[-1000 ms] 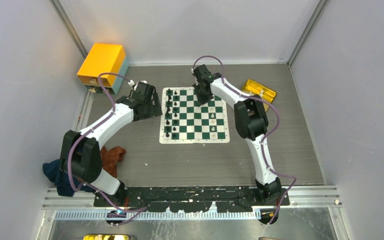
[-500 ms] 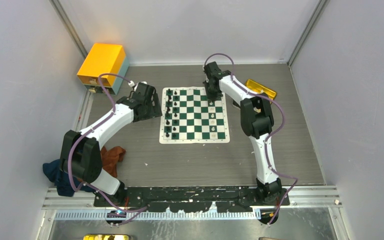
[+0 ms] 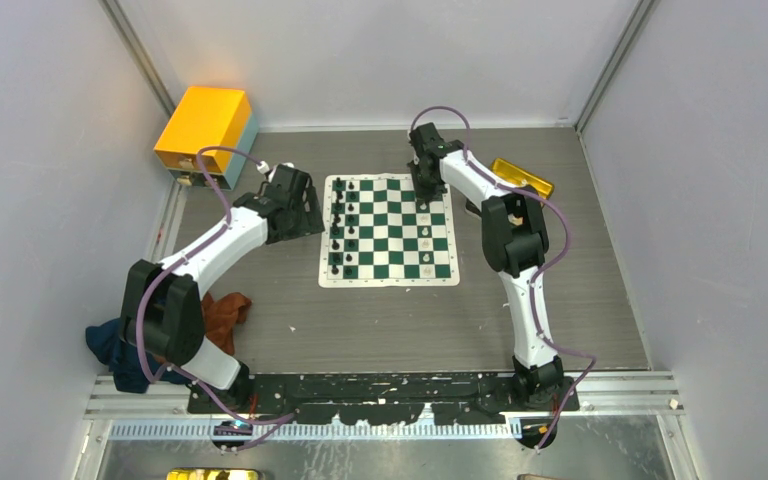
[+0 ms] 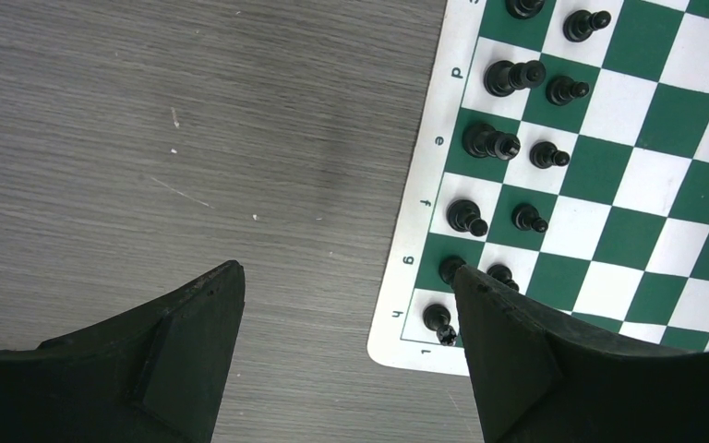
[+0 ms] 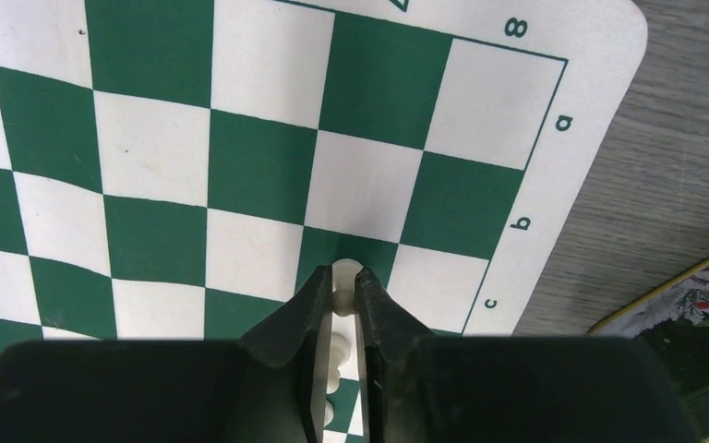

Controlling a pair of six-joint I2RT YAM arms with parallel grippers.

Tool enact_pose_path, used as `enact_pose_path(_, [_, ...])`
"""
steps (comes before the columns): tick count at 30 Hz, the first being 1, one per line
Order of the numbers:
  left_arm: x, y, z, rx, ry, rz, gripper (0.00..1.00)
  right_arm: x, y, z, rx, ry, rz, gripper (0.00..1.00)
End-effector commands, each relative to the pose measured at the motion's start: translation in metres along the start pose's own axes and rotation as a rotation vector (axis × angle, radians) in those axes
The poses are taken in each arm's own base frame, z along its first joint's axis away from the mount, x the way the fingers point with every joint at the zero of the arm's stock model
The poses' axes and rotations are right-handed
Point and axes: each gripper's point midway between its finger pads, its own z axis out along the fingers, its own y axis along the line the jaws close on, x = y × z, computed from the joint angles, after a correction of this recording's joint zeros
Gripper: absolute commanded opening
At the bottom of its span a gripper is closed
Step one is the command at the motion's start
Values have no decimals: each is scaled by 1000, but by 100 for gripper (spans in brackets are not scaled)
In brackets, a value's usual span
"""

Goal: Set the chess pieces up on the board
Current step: Place the chess piece on the chessboard, then pick up the chess piece from the storage box.

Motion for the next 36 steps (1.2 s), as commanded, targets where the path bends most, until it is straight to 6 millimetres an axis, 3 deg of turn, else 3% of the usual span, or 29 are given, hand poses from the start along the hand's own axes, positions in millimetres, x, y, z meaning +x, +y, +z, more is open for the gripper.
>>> enact_pose_path(1, [-21,-9,-3,27,-51,-17,84,-21,2,-24,-16,-71,14,26])
enact_pose_path(4, [-21,-9,-2,27,-50,-17,84,-24,2,-27,-16,-82,14,32])
enact_pose_path(10, [-23,-10,-2,25,-55,-18,84,-38,1,-39,-11,-119,13,35])
enact_pose_path(18, [-39,-17,-5,29,-82,-28,84,-65,-10,-80,-11,-210,54,37])
enact_pose_path(28, [-74,-41,5,39,-104,-16,84,-82,-70,-137,76,-336,232,41])
enact_pose_path(32, [-92,-53,10,50,-117,-9,85,-74,-102,-138,146,-333,317,42])
enact_pose_path(36, [-98,-61,19,51,-111,-4,85,-59,-130,-130,190,-314,382,42])
